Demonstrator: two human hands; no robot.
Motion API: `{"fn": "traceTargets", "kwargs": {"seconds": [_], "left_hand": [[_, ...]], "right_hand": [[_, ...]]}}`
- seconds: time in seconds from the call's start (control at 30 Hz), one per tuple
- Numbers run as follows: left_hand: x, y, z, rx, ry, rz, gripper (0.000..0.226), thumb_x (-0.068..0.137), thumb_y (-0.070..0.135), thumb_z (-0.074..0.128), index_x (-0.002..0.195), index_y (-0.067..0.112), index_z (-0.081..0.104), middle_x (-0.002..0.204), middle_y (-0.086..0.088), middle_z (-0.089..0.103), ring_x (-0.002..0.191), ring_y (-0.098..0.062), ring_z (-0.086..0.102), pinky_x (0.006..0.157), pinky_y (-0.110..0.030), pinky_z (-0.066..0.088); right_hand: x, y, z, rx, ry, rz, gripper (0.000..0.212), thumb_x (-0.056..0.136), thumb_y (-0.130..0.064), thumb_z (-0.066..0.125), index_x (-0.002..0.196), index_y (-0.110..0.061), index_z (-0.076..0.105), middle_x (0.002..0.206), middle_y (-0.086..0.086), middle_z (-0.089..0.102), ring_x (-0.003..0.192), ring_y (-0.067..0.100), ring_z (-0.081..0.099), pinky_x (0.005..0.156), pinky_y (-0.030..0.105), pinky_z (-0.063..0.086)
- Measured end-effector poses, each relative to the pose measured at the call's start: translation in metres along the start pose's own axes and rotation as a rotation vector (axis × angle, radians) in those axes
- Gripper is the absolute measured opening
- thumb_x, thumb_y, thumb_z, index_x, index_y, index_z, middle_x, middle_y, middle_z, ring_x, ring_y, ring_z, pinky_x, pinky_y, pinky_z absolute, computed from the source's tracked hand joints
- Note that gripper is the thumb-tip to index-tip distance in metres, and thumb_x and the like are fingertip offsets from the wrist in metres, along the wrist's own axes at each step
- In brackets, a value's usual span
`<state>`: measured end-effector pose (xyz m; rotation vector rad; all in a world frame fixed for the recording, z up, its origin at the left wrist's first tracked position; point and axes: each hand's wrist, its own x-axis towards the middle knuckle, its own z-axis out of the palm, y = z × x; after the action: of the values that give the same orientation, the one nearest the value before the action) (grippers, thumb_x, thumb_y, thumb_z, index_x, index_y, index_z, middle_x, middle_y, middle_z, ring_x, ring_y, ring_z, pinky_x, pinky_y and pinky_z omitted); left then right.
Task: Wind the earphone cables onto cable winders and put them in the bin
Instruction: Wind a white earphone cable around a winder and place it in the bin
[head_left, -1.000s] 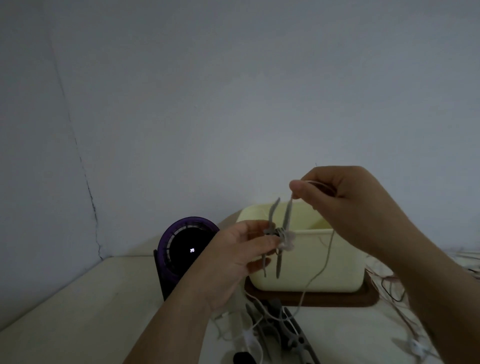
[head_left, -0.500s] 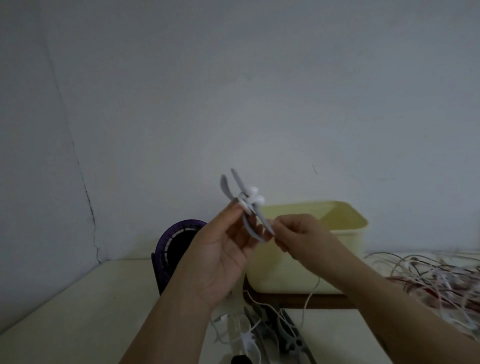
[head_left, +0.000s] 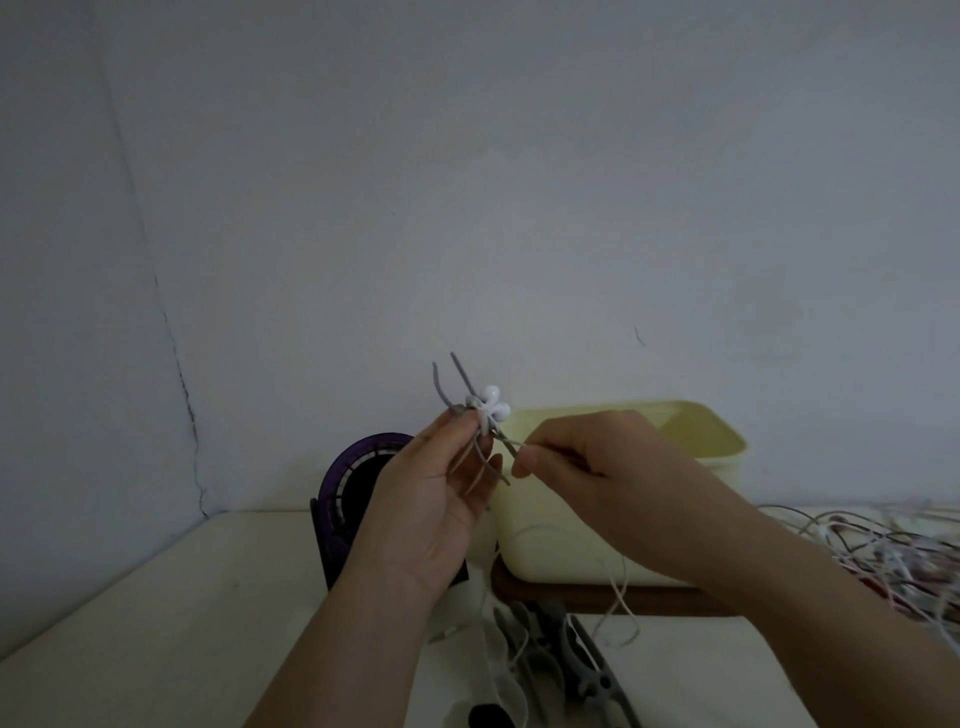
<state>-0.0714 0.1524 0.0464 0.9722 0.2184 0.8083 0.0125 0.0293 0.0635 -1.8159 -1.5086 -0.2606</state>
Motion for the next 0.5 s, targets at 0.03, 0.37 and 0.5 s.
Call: {"fn": "traceTargets", "kwargs": {"seconds": [0.03, 0.37, 0.5], "left_hand": [[-0.001, -0.001, 0.0, 0.036, -0.003, 0.005, 0.037, 0.068, 0.019, 0.066, 0.102, 0.008, 0.074, 0.102, -0.006, 0.074, 0.09, -0.013, 0.062, 0.091, -0.03, 0.047], [-0.007, -0.008, 0.004, 0.265, -0.091, -0.051, 0.013, 0.079, 0.012, 0.063, 0.09, 0.014, 0.069, 0.079, 0.001, 0.073, 0.069, -0.007, 0.065, 0.072, -0.027, 0.049], [-0.009, -0.007, 0.003, 0.346, -0.2, -0.108, 0.031, 0.064, 0.02, 0.066, 0.094, 0.013, 0.07, 0.084, -0.001, 0.072, 0.077, -0.011, 0.064, 0.075, -0.029, 0.051]], "right_hand": [[0.0, 0.0, -0.001, 0.002, 0.008, 0.004, 0.034, 0.095, -0.029, 0.048, 0.088, -0.002, 0.068, 0.047, -0.004, 0.037, 0.045, 0.004, 0.041, 0.049, 0.015, 0.035], [0.001, 0.006, -0.019, 0.059, 0.12, 0.022, 0.027, 0.094, -0.03, 0.052, 0.079, -0.019, 0.071, 0.041, -0.013, 0.044, 0.04, 0.006, 0.038, 0.042, 0.013, 0.031], [0.002, 0.01, -0.024, 0.035, 0.163, 0.003, 0.029, 0.09, -0.033, 0.057, 0.07, -0.015, 0.069, 0.044, -0.018, 0.049, 0.042, 0.003, 0.043, 0.045, 0.011, 0.033]]}}
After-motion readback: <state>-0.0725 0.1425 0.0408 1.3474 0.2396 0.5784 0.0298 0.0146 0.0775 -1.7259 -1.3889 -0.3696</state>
